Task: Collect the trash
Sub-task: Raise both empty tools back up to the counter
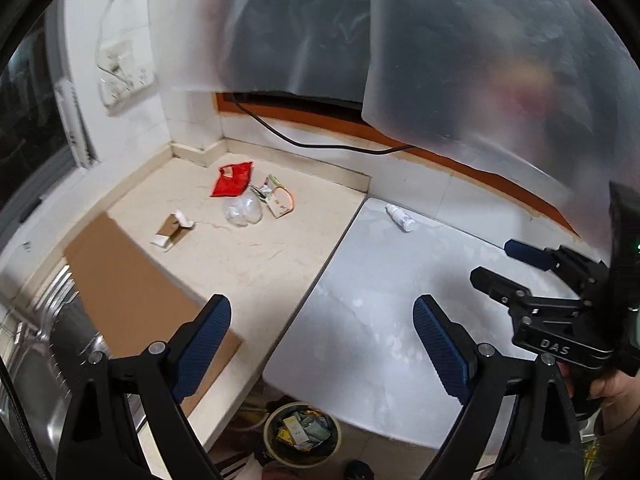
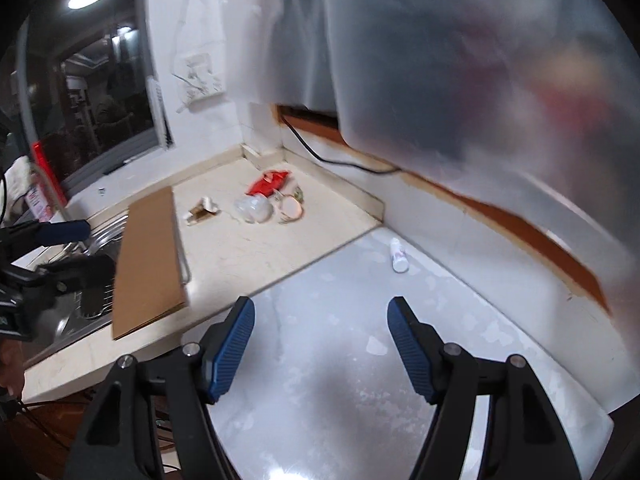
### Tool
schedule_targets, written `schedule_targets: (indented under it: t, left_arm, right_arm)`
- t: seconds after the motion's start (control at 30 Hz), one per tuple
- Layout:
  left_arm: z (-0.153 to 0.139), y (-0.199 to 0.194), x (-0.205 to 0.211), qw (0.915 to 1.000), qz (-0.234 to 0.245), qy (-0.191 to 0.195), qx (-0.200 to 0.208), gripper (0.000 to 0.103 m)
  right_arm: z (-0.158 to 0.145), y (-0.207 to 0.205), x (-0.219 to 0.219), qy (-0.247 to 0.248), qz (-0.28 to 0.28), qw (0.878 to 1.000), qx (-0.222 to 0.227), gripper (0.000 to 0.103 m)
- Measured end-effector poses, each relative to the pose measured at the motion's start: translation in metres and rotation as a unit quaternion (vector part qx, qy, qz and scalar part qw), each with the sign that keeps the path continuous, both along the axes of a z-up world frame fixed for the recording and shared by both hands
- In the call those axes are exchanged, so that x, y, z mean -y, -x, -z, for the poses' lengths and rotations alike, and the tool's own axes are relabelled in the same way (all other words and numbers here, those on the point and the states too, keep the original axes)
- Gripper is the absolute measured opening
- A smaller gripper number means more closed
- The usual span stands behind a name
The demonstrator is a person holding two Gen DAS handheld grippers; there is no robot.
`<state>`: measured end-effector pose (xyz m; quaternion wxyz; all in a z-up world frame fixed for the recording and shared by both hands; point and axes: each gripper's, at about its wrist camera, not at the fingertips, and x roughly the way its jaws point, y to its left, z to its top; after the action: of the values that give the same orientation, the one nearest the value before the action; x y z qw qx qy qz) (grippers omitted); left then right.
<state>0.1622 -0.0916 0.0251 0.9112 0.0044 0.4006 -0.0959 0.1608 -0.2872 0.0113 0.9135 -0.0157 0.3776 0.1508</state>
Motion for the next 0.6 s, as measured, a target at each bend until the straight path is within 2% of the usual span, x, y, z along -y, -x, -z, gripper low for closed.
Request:
schedule_targets:
  t: [0.1,0.23,0.3,0.43,0.5,0.53,0.6]
  left_arm:
    - [0.012,-0.037,-0.006,0.9994,0.017,0.021,-0.020,0.086]
    - [0.039,-0.095,-0.012,0.9965,0.033,0.049,-0.058,0.074]
    - [0.053,-0.121,-0.016,0.9951,0.036,0.058,-0.072,0.073]
    - [0.080,-0.170,-0.025,0.9924,0.025,0.078,-0.092,0.071]
    - [0.093,-0.193,-0.029,0.9912,0.016,0.087,-0.098,0.066]
    - [0.098,-0.203,-0.030,0.9910,0.012,0.088,-0.100,0.062]
    - [0.109,-0.223,-0.032,0.9903,0.003,0.092,-0.105,0.061]
  right_arm:
    - [0.017,-0.026,0.005,0.003,0.031,0.999,-0.020,0.069]
    - [0.037,-0.066,0.013,0.002,0.077,0.997,-0.031,0.069]
    - [0.048,-0.084,0.014,0.000,0.093,0.995,-0.035,0.069]
    - [0.073,-0.125,0.013,0.004,0.119,0.992,-0.047,0.069]
    - [0.089,-0.144,0.011,0.016,0.131,0.990,-0.049,0.069]
    - [0.095,-0.153,0.009,0.022,0.135,0.989,-0.050,0.068]
    - [0.108,-0.168,0.007,0.033,0.141,0.988,-0.055,0.063]
